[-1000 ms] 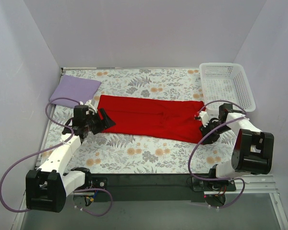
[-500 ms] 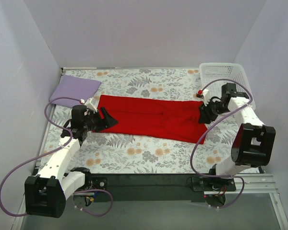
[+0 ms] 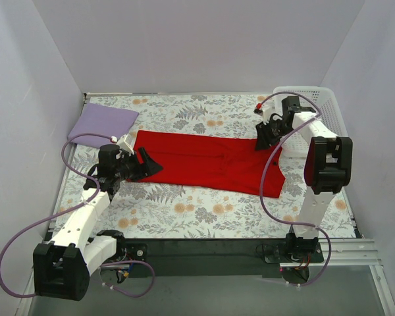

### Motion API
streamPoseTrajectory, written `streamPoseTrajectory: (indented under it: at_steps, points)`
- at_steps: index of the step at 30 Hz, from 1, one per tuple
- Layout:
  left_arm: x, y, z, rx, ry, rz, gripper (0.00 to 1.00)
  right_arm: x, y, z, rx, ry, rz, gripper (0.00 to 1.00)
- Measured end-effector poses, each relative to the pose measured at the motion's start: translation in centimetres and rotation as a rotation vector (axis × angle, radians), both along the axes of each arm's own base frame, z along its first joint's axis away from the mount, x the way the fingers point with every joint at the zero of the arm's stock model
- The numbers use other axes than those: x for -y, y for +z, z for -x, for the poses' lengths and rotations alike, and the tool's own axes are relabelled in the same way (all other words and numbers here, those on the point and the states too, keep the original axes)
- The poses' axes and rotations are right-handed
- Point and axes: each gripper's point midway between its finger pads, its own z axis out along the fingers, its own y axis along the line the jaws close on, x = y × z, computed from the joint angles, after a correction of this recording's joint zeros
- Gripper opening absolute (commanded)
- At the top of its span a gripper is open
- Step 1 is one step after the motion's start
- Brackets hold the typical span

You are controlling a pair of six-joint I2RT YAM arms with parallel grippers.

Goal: Fold and stack the t-shirts
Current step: Fold the tshirt

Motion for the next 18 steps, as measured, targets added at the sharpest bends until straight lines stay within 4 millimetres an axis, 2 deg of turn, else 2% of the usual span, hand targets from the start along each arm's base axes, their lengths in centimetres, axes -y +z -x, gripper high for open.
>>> streamPoseTrajectory:
  at_steps: [2, 7, 18]
  points:
    - [0.0, 0.0, 0.0, 0.0, 0.0, 0.0, 0.65, -0.1, -0.9, -0.5, -0.015, -0.01, 0.015, 0.45]
    - [0.1, 0.0, 0.0, 0.0, -0.003, 0.0, 0.65, -0.2, -2.7, -0.3, -0.058, -0.017, 0.051, 0.47]
    - [0.1, 0.0, 0.1, 0.0, -0.004, 0.0, 0.65, 0.9, -3.6, -0.6, -0.055, -0.036, 0.128, 0.49]
